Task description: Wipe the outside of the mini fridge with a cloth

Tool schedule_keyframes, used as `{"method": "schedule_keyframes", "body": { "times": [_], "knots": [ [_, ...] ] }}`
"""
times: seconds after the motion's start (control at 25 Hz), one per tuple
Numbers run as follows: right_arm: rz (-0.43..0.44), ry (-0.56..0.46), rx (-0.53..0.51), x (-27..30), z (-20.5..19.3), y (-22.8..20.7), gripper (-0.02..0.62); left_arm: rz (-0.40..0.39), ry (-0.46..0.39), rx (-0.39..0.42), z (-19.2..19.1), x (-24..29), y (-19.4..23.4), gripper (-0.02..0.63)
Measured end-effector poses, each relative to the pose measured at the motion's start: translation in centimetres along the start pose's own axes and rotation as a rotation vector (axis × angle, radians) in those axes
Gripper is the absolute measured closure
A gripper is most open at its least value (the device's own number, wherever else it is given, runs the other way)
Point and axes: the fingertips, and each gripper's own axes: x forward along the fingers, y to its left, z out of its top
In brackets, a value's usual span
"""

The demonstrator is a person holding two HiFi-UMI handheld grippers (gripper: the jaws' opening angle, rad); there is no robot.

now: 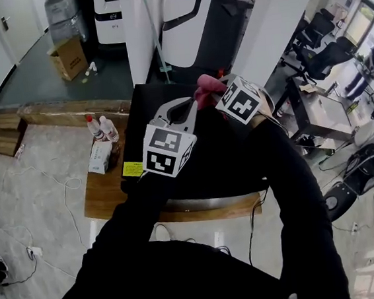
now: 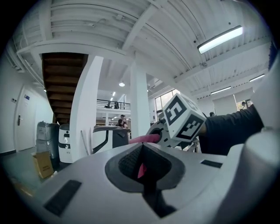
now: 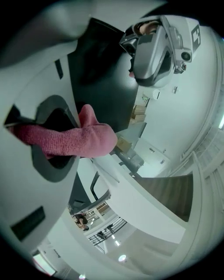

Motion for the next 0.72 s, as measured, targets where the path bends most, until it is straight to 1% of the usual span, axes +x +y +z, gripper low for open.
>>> {"method": "schedule_keyframes", "body": {
  "times": [0.16, 0.28, 0.36, 0.56, 0.72],
  "knots": [
    [0.025, 0.053, 0.011, 3.6, -1.6, -0.7, 0.535, -0.011, 0.030, 0.012, -1.4, 1.1, -0.1, 0.600],
    [0.041, 0.100, -0.016, 5.8, -3.1, -0.4, 0.535, -0.018, 0.034, 0.010, -1.9, 1.4, -0.3, 0.600],
    [0.043, 0.103, -0.039, 6.6, -3.4, -0.2, 0.537, -0.016, 0.034, 0.009, -2.1, 1.4, -0.2, 0.600],
    [0.051, 0.114, -0.095, 6.5, -3.2, 0.9, 0.541, -0.011, 0.038, -0.003, -2.3, 0.7, 0.0, 0.600],
    [0.070, 0.097, -0.093, 5.0, -3.1, 2.4, 0.543, 0.003, 0.052, -0.010, -2.6, -0.1, -0.4, 0.600]
  ]
}}
